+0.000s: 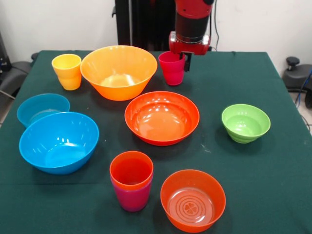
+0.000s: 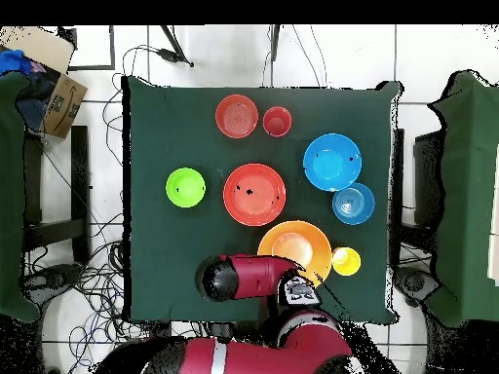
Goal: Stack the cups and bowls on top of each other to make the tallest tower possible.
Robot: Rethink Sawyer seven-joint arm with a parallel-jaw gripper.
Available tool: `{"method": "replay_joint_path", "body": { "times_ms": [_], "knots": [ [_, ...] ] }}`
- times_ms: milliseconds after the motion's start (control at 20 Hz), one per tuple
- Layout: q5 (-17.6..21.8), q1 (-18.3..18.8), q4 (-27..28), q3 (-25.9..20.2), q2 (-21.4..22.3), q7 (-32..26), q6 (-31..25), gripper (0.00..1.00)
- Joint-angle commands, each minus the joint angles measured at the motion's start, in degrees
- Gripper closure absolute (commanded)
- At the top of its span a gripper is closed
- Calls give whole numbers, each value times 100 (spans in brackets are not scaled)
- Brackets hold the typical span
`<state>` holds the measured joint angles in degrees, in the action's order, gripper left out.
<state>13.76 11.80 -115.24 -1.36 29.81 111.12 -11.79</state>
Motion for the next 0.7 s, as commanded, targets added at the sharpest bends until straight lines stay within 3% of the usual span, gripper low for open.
{"method": "replay_joint_path", "body": {
  "times_ms": [50, 700],
  "knots": [
    [-351, -113, 509, -284, 48, 825, 54, 100],
    [-584, -341, 972, -136, 473, 598, -812, 100]
  ]
}}
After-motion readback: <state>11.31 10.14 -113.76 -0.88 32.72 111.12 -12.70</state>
